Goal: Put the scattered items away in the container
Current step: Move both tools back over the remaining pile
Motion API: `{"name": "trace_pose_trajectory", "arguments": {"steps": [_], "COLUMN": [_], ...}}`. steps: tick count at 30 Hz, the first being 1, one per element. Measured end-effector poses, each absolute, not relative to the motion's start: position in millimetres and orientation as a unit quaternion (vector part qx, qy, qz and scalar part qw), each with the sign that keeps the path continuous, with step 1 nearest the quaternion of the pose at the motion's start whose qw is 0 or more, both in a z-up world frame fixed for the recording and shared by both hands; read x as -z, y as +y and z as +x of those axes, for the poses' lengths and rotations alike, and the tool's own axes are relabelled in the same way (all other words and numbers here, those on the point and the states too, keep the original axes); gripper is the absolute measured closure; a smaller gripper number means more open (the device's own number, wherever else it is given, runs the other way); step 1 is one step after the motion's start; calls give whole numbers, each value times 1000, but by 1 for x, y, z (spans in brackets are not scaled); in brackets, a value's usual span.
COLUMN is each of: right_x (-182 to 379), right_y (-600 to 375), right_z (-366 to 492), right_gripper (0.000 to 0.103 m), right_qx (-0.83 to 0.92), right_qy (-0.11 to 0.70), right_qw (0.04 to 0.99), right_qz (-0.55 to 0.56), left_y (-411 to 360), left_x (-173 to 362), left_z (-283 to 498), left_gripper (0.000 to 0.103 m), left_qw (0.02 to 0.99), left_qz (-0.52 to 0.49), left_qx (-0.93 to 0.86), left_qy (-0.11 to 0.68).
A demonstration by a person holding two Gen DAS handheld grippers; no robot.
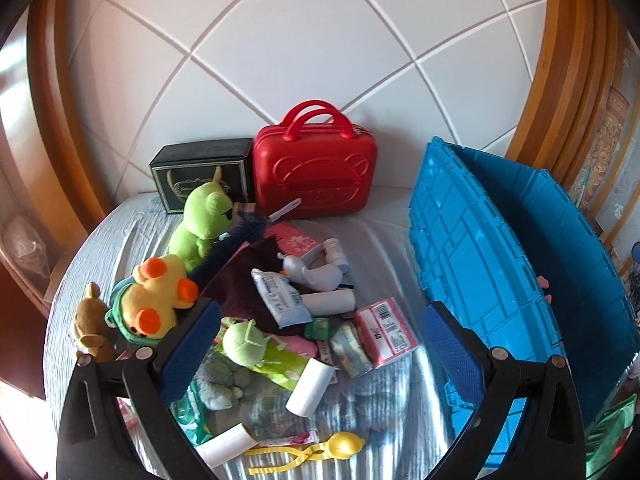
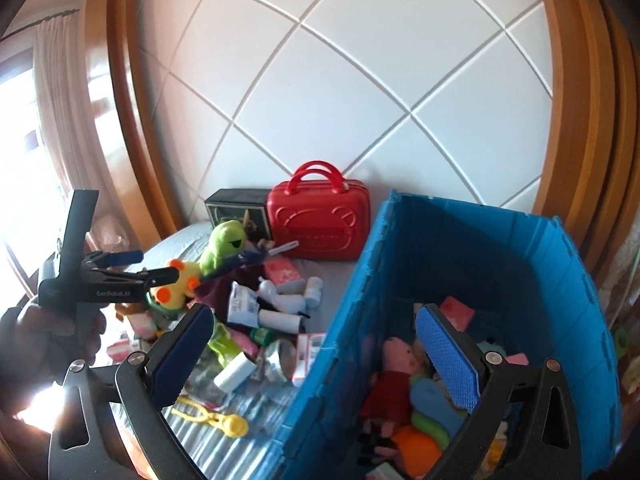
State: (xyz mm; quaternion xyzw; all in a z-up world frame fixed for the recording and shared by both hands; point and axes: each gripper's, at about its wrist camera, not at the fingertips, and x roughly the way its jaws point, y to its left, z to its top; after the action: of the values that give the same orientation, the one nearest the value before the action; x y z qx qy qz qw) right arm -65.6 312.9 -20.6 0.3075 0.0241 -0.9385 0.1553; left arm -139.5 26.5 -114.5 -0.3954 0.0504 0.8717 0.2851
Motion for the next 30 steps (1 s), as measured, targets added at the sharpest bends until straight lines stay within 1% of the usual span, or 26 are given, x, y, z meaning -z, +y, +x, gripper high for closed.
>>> {"name": "trace_pose_trajectory", "arguments": {"steps": [7, 13, 22, 30], "right_x": [37, 82, 148, 223], "right_y": [230, 176, 122, 97], "right_z": [-73, -87, -100, -113], "right_gripper": [0, 0, 0, 0], "right_qx": [925, 908, 891, 872], "right_qy": [43, 52, 54, 28], "right_qw": [193, 204, 196, 166], "right_qz": [324, 364, 407, 459], "left_y": [-63, -122, -179, -206], "left_x": [155, 187, 223, 287], "left_z": [-166, -178, -205, -236], "left_gripper": [0, 0, 0, 0], "left_qw": [230, 206, 190, 190], "left_qz": [-436, -464, -485, -520], "left_qx": [-870, -861, -851, -830], "left_qy": [36, 36, 64, 71]}}
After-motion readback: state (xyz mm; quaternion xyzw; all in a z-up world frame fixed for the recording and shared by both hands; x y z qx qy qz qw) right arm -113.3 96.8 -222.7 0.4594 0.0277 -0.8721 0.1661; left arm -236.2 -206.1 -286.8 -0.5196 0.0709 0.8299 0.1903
